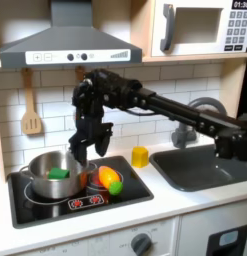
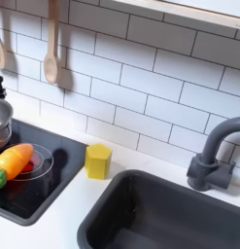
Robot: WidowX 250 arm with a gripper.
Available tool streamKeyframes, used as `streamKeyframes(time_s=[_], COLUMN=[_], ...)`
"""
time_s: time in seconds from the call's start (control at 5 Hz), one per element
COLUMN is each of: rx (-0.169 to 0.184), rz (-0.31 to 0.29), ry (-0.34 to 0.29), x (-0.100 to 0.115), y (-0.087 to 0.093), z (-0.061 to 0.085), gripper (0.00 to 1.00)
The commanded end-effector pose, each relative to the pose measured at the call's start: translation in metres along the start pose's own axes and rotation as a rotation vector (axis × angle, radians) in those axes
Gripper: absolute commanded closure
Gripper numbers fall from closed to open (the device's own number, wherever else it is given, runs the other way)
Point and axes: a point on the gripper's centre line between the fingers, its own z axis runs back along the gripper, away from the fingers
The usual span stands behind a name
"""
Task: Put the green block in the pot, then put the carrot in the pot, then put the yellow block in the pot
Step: 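Put the carrot in the pot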
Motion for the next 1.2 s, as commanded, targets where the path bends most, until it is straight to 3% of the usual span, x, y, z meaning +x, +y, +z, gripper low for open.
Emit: streamKeyframes(time_s=[0.0, 0.2, 0.4, 1.0], rx=[-0.019, 0.015, -0.004, -0.004], rz=[-0.034, -0.068, -0.077, -0.07], ry=[0.032, 0.034, 0.038, 0.067], x=[-0.017, -0.022, -0.03, -0.046], y=[-0.016, -0.019, -0.028, -0.027], z=[-0.01, -0.004, -0.01, -0.02], gripper=[0.0, 0.0, 0.0, 0.0])
